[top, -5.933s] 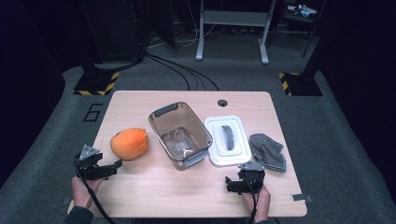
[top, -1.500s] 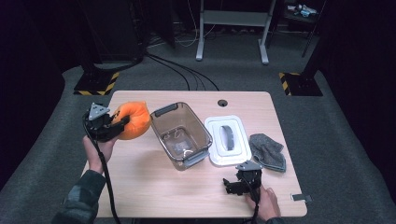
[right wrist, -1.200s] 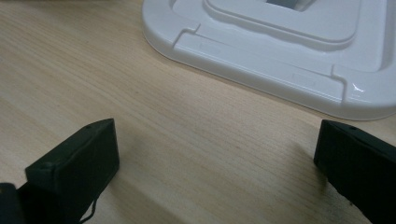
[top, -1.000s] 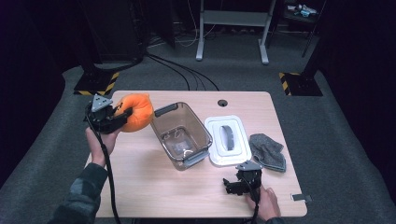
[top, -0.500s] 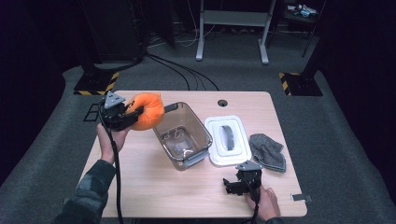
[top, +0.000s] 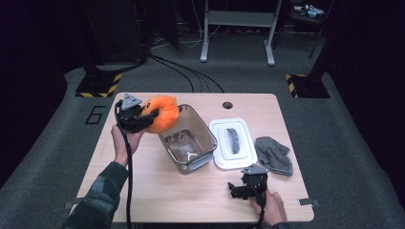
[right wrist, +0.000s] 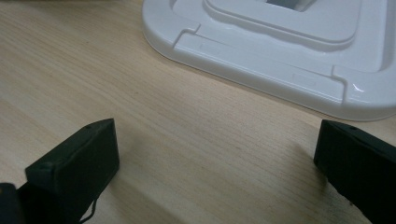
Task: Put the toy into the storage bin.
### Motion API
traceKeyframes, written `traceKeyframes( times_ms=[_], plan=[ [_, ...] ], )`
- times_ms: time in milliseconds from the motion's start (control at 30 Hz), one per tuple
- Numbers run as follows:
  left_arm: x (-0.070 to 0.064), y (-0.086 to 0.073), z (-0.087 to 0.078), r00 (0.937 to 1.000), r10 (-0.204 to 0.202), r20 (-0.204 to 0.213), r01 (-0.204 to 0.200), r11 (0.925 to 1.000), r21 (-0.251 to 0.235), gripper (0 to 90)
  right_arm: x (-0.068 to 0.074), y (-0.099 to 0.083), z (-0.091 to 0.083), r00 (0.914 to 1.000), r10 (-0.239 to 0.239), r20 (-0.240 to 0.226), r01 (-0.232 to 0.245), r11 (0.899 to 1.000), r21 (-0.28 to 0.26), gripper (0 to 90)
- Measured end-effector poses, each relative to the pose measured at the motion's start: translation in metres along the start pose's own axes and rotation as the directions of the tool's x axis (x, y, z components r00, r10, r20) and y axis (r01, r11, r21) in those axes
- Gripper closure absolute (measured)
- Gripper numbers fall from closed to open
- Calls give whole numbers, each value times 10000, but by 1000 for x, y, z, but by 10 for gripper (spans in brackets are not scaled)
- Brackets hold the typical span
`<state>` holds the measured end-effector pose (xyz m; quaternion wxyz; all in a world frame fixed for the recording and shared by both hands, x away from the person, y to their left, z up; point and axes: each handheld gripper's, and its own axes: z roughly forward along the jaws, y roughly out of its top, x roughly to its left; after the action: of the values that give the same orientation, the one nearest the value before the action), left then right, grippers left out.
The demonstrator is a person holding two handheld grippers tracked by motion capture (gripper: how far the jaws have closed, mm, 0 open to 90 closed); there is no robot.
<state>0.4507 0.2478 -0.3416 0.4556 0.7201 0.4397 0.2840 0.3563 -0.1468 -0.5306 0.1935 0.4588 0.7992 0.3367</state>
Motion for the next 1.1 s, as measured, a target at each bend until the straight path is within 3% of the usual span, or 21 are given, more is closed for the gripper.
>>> traceKeyframes(
  times_ms=[667, 1100],
  plan=[
    [-16, 1, 22, 9992, -85, 397, 79, 9998, 160, 624, 0, 0, 0, 10000, 17, -9, -17, 10000, 1, 0],
    [-25, -1, 36, 9988, -229, 433, 224, 9997, 110, 623, 0, 0, 0, 10000, 27, -6, -27, 10000, -3, 0]
  ],
)
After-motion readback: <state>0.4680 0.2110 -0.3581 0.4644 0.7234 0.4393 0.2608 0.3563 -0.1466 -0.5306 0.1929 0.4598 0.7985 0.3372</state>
